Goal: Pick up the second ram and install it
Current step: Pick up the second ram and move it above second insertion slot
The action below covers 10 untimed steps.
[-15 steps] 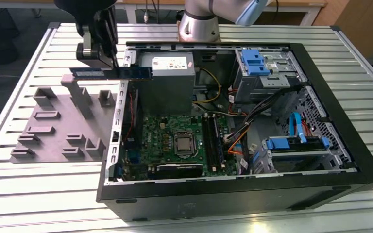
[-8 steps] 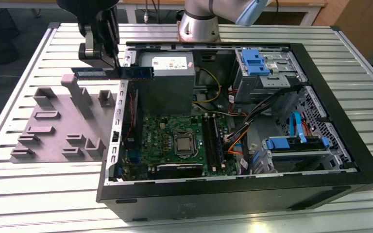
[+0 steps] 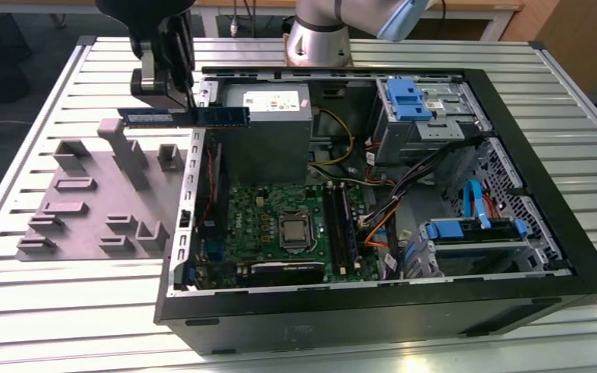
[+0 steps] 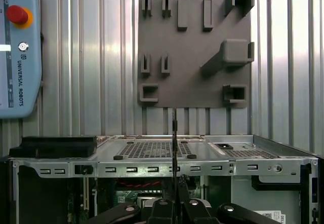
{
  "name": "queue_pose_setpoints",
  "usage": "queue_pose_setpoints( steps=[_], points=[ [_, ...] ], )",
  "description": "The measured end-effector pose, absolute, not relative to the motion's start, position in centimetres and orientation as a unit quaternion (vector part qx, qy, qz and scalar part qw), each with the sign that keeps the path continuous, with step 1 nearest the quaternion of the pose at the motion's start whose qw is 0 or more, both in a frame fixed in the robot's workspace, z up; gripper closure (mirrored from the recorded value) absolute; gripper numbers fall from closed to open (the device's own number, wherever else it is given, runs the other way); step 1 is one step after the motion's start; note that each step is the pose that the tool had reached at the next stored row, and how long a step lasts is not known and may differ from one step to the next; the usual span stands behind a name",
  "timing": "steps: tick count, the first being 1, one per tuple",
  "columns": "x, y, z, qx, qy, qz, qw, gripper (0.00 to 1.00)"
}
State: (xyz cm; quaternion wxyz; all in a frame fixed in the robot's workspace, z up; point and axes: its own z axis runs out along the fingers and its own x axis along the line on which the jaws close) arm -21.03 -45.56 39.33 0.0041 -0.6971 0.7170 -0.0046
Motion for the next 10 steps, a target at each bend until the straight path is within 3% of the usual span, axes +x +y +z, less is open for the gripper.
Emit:
queue_pose_setpoints(
  steps=[10],
  points=[
    [-20.43,-45.57,39.31,-0.697,0.717,-0.005,0.004,0.86]
  ],
)
